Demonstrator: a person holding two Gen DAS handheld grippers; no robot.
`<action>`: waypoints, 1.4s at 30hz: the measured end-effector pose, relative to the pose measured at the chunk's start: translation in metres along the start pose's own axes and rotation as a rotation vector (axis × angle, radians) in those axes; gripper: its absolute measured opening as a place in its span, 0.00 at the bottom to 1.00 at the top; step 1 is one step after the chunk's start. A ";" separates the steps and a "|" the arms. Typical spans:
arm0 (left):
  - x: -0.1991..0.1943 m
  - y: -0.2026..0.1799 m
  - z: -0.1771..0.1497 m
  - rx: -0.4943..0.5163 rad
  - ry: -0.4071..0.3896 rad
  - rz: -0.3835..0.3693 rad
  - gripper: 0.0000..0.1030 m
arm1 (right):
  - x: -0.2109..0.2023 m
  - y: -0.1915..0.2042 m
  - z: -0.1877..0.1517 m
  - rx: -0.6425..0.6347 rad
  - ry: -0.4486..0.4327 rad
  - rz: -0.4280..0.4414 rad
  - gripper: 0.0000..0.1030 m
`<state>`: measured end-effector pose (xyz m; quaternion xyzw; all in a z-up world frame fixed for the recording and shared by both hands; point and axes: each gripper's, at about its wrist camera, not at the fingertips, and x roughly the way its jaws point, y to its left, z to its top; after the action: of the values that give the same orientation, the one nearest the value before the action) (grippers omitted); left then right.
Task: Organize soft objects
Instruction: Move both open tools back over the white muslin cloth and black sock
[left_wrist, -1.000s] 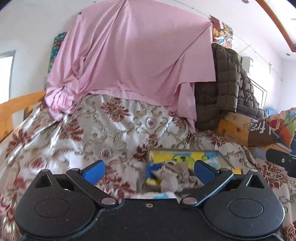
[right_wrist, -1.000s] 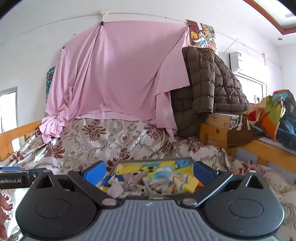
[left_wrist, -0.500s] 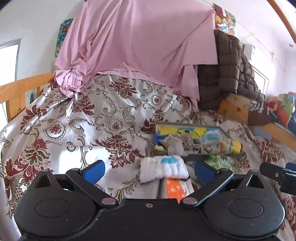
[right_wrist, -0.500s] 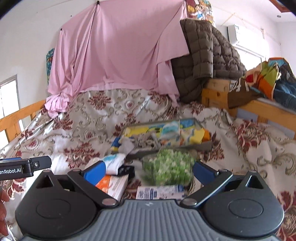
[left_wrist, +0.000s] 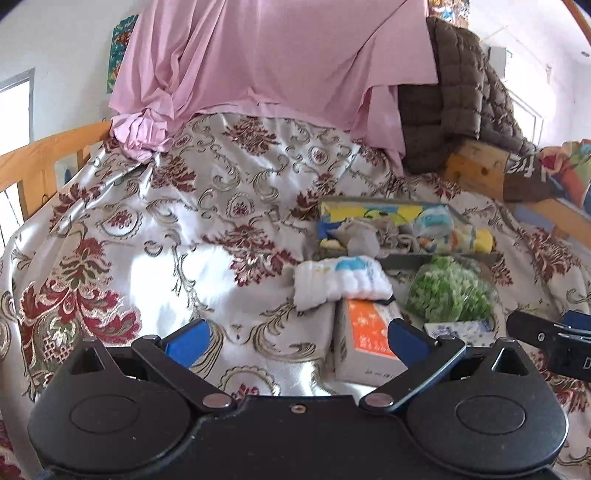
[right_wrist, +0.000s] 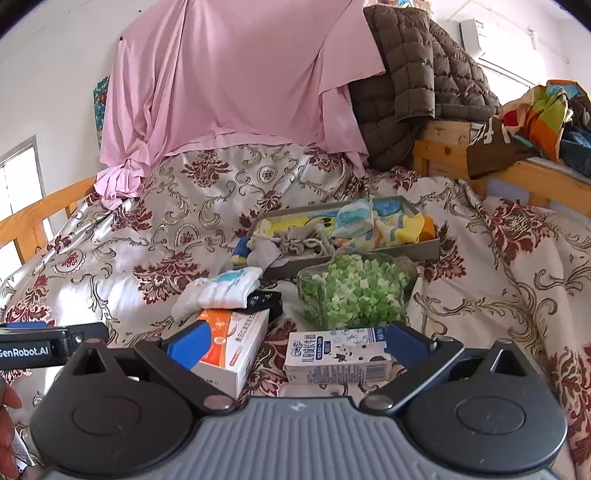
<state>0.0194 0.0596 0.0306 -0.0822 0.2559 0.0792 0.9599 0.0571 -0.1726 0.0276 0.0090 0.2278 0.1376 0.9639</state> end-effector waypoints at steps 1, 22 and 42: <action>0.002 0.000 -0.001 -0.004 0.013 0.006 0.99 | 0.001 0.000 -0.001 -0.001 0.005 0.005 1.00; 0.024 -0.002 -0.001 -0.041 0.088 0.095 0.99 | 0.036 0.001 0.001 -0.011 0.030 0.075 1.00; 0.098 0.002 0.056 0.062 0.072 -0.009 0.99 | 0.138 0.005 0.032 -0.225 -0.012 0.220 1.00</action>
<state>0.1301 0.0839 0.0289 -0.0561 0.2924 0.0638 0.9525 0.1883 -0.1288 -0.0034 -0.0732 0.2030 0.2669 0.9393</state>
